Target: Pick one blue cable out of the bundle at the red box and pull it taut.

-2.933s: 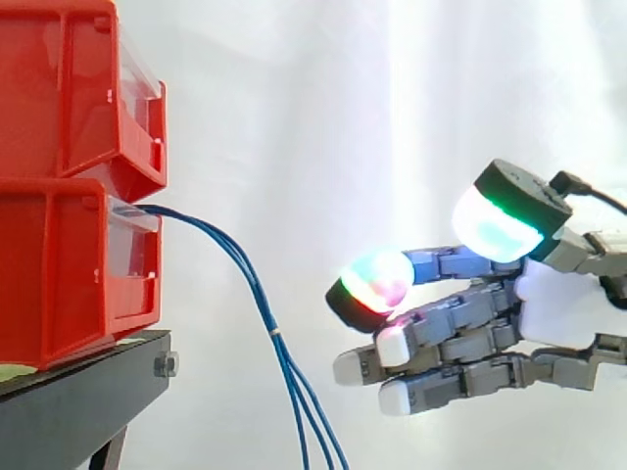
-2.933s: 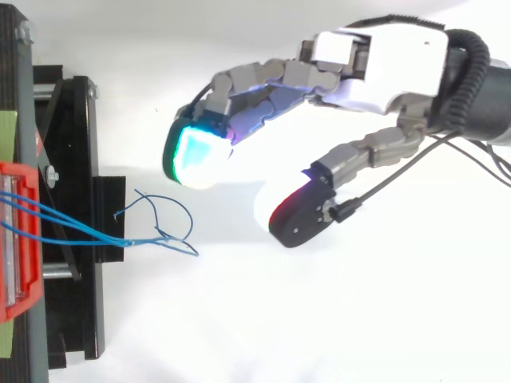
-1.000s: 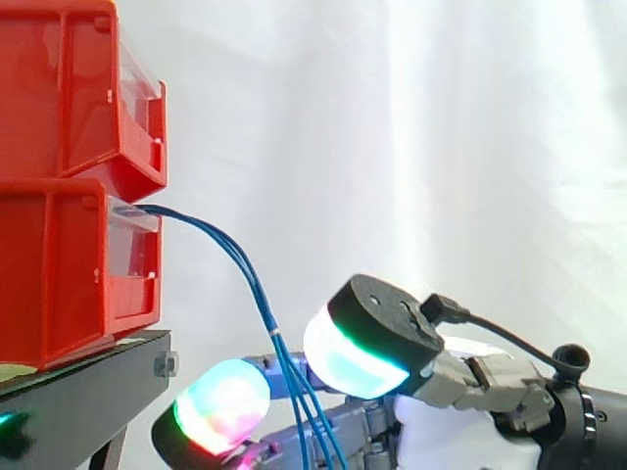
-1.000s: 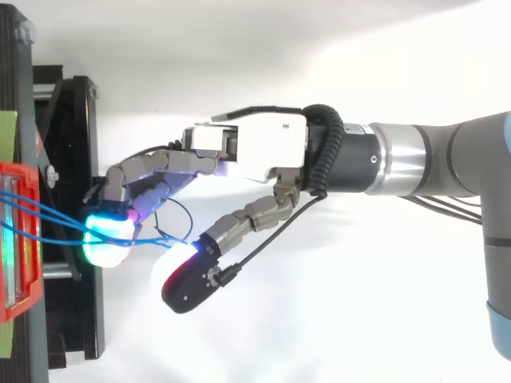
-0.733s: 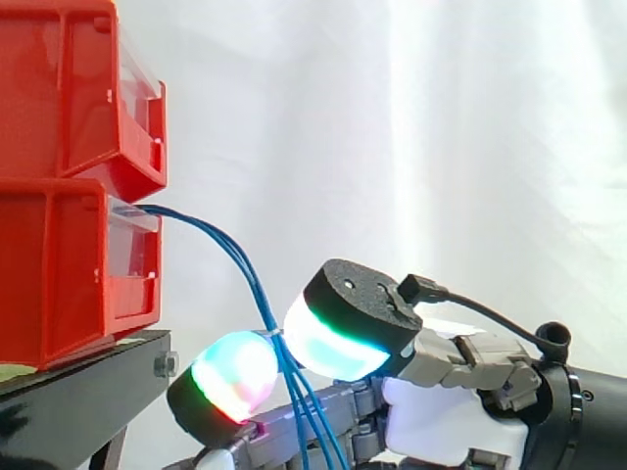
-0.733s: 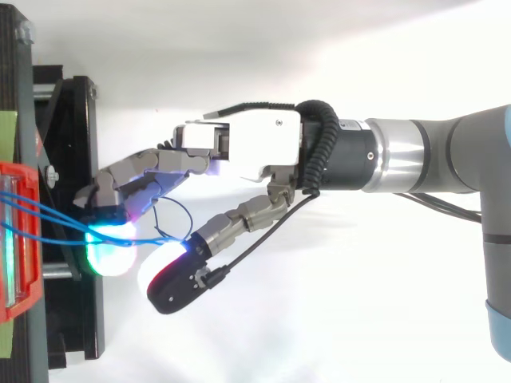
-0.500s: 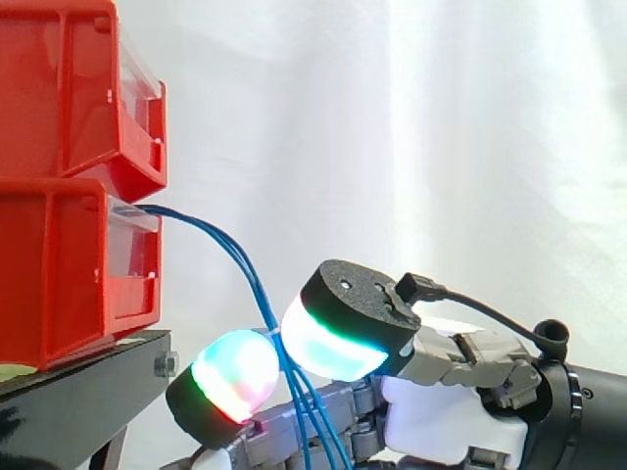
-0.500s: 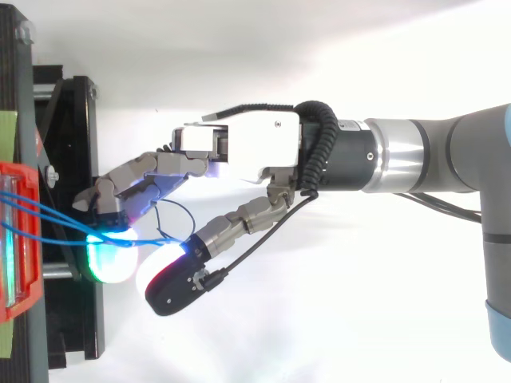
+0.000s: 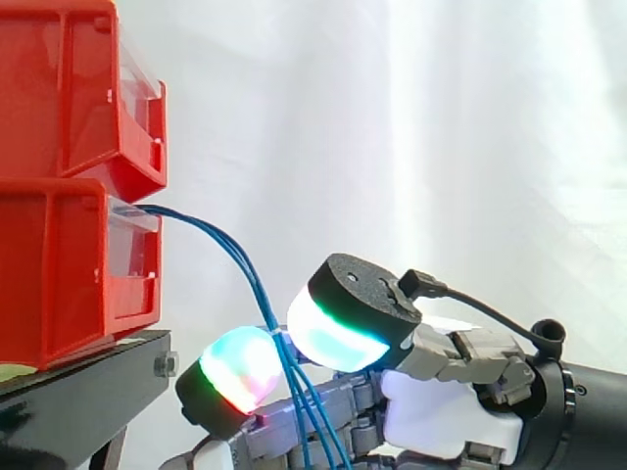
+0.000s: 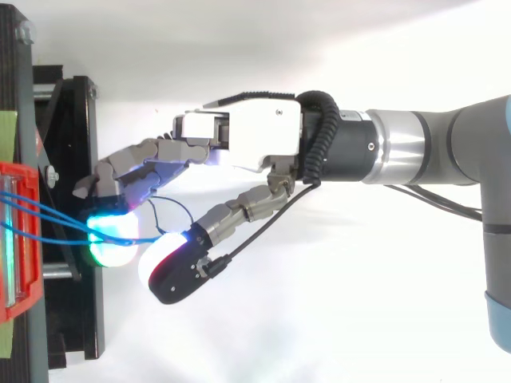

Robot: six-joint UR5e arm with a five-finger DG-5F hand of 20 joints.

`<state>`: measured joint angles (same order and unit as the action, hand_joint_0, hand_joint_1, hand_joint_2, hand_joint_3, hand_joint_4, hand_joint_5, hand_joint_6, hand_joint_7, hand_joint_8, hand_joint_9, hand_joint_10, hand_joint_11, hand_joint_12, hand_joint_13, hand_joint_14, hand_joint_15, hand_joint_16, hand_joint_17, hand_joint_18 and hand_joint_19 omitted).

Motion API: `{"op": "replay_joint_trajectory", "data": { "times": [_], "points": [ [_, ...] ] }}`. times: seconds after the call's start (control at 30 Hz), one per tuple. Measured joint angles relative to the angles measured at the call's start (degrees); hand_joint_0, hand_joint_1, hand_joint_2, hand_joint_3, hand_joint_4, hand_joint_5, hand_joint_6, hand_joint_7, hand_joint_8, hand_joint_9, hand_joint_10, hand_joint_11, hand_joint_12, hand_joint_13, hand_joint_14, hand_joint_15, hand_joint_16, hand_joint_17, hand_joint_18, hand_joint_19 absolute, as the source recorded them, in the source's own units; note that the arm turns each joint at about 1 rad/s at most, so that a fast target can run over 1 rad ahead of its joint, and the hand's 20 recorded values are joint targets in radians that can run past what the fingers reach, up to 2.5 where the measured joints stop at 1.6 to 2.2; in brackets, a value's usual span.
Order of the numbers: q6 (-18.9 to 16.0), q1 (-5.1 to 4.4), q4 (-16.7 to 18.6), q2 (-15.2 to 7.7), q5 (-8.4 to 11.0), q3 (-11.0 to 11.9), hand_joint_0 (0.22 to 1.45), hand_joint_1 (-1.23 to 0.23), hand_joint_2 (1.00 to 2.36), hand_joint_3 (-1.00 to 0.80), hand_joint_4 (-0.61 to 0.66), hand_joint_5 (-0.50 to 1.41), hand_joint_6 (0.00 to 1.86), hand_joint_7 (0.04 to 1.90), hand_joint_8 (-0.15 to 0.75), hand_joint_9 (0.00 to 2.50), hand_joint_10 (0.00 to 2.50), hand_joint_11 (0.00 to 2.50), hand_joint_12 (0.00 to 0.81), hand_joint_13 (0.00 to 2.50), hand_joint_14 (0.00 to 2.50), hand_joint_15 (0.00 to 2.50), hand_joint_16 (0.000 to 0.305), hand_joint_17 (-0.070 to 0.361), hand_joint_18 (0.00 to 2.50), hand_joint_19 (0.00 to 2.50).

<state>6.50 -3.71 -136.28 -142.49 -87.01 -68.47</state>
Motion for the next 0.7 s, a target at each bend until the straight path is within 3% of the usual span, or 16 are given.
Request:
{"op": "replay_joint_trajectory", "data": {
  "times": [0.3, 0.7],
  "points": [
    [0.0, 0.47, -0.3, 0.0, -0.03, 1.0, 0.61, -0.69, 1.01, -0.38, 0.26, -0.12, 0.52, 1.33, 0.357, 0.63, 0.01, 0.50, 0.389, 0.41, 0.00, 0.12, 0.049, 0.111, 0.35, 0.21],
    [0.1, 0.54, -2.8, 0.0, -0.17, 2.4, 0.64, -0.74, 1.01, -0.29, 0.23, -0.18, 0.75, 1.01, 0.352, 0.62, 0.01, 0.51, 0.389, 0.44, 0.00, 0.12, 0.050, 0.112, 0.40, 0.22]
  ]
}}
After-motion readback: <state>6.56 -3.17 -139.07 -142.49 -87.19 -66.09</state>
